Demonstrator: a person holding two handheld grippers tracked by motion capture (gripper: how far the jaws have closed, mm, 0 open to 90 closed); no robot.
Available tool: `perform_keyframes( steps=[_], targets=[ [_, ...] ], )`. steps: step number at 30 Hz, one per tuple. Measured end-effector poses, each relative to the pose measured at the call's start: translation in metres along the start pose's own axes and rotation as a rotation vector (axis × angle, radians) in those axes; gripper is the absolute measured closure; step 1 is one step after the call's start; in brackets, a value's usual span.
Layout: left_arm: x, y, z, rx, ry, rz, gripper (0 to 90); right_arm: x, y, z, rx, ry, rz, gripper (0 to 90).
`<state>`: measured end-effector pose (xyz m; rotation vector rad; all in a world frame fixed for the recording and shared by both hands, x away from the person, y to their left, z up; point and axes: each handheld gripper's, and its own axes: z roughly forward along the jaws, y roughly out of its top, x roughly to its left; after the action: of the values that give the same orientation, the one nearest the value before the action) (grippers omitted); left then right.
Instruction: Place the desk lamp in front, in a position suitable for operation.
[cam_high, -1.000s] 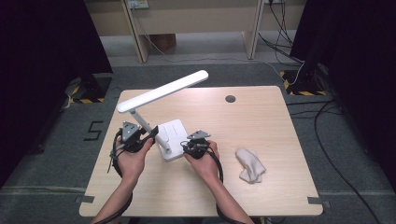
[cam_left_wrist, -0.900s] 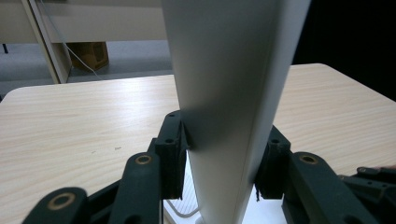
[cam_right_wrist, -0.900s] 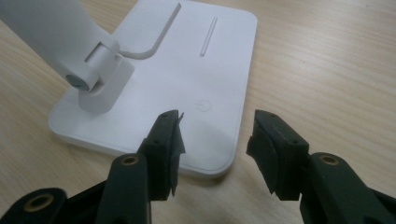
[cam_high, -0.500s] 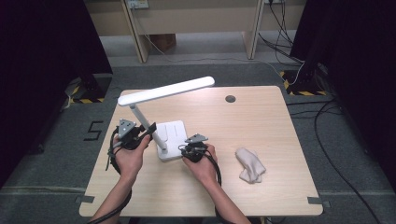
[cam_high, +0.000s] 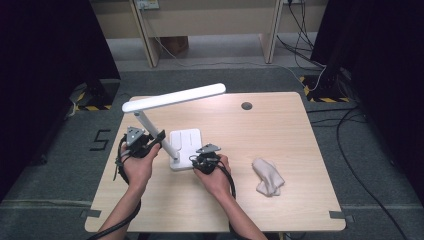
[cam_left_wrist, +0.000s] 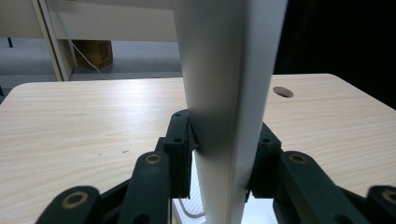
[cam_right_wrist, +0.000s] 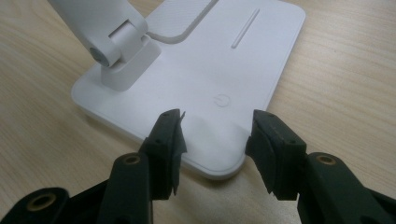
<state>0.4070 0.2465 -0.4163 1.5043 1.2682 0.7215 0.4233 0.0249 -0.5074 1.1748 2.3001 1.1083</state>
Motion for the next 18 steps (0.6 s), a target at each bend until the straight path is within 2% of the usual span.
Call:
perform_keyframes(
  steps=[4,11,18],
  targets=[
    [0.001,0.003,0.005,0.007,-0.001,-0.021,69.4,0.000,0.000,0.000,0.003,0.003,0.011,53.2],
    [-0.002,0.002,0.005,0.003,-0.035,-0.105,75.2,-0.004,-0.004,-0.003,-0.003,0.011,0.008,53.1],
    [-0.012,0.005,0.003,0.023,-0.055,-0.098,75.8,-0.012,-0.006,-0.011,0.009,0.005,0.012,53.1]
  ],
)
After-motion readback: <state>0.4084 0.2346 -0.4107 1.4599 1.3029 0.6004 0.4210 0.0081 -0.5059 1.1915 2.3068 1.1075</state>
